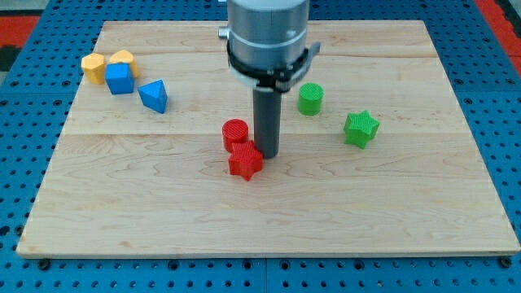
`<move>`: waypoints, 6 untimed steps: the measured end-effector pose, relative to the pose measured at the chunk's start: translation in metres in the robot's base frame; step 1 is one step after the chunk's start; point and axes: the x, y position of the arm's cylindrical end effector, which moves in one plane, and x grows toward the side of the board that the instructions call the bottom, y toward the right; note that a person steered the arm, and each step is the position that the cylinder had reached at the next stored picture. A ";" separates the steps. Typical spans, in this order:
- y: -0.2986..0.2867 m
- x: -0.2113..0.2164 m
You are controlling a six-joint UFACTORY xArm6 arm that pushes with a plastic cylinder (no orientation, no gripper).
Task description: Move the yellow heart top of the red circle
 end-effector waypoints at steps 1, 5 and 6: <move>-0.003 -0.002; -0.010 -0.048; -0.004 -0.096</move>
